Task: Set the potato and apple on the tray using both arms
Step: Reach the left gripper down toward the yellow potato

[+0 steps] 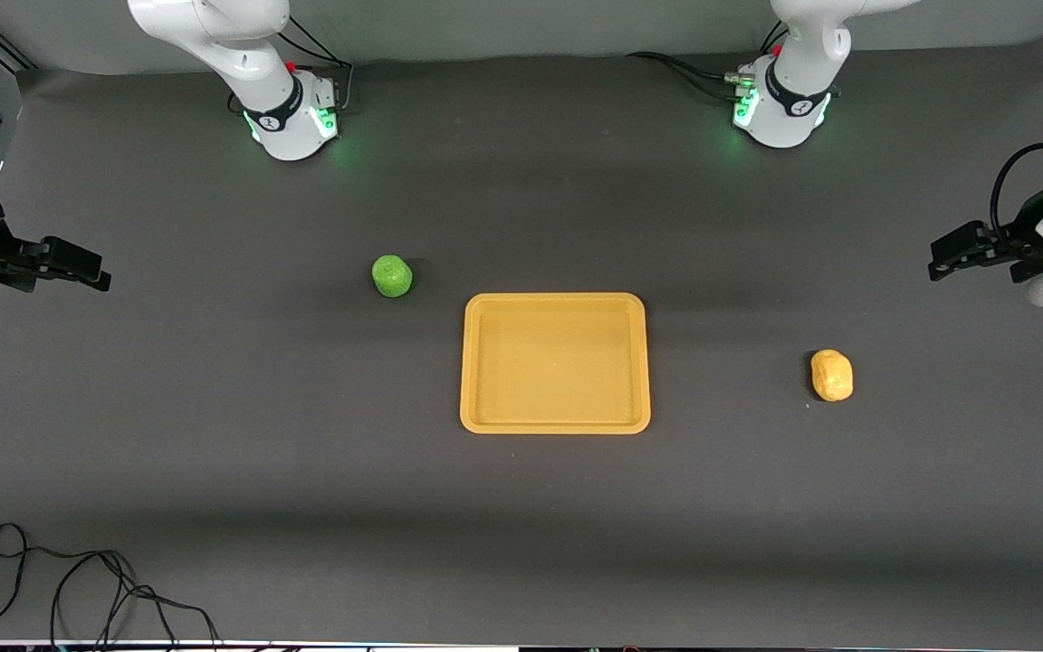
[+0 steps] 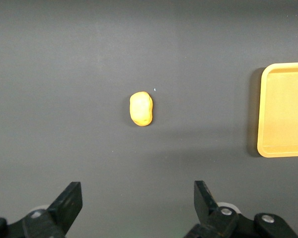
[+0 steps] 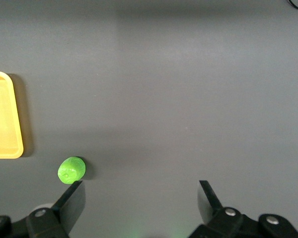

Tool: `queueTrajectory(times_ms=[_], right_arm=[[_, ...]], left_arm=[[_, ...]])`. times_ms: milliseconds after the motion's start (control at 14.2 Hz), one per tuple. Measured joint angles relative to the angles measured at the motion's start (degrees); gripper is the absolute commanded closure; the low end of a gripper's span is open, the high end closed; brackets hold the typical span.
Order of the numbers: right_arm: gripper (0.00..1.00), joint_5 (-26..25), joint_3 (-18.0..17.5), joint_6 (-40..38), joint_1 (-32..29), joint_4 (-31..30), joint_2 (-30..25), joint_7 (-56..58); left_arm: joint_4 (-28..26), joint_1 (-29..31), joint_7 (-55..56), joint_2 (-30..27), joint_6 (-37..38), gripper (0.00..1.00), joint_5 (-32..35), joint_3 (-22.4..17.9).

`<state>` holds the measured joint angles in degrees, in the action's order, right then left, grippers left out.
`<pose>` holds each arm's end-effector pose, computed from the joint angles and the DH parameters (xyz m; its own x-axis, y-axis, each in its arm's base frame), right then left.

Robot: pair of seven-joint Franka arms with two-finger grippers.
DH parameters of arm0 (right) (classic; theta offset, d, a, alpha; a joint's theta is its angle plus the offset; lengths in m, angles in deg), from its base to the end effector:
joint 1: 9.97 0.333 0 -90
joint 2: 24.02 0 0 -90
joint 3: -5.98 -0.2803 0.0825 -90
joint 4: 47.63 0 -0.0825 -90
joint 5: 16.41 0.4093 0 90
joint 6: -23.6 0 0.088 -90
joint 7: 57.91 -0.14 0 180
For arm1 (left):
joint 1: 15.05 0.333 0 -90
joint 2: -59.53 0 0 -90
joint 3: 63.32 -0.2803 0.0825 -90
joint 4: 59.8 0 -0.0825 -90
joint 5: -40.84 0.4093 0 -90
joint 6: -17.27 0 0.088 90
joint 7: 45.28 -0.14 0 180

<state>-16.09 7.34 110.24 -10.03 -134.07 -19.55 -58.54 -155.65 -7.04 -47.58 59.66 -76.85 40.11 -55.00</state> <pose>0.5918 -0.0134 0.5359 0.9966 -0.0354 -0.0745 -0.0358 -0.9994 -0.0029 0.5822 -0.0048 0.5098 0.9985 -0.0446 -0.0319 -0.0442 -0.9989 0.0143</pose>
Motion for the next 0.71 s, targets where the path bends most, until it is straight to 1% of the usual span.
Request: queueTrajectory(times_ms=[212,353,494,635,705], right_arm=[[0.00,0.1,0.0,0.0,0.0,0.1,0.0,-0.1],[0.00,0.1,0.0,0.0,0.0,0.2,0.0,-0.2],[0.00,0.1,0.0,0.0,0.0,0.2,0.0,-0.2],[0.00,0.1,0.1,0.0,0.0,0.2,0.0,-0.2],[0.00,0.1,0.1,0.0,0.0,0.2,0.0,-0.2]], left_arm=[[-0.7,-0.3,0.0,0.0,-0.4,0.00,0.0,0.3],[-2.0,-0.4,0.0,0.0,-3.1,0.01,0.0,0.4],[-5.3,-0.3,0.1,-0.2,-6.2,0.01,0.1,0.3],[-10.3,-0.1,0.1,-0.3,-9.9,0.01,0.3,0.1],[-13.3,-0.1,0.1,-0.3,-13.1,0.01,0.4,0.0]])
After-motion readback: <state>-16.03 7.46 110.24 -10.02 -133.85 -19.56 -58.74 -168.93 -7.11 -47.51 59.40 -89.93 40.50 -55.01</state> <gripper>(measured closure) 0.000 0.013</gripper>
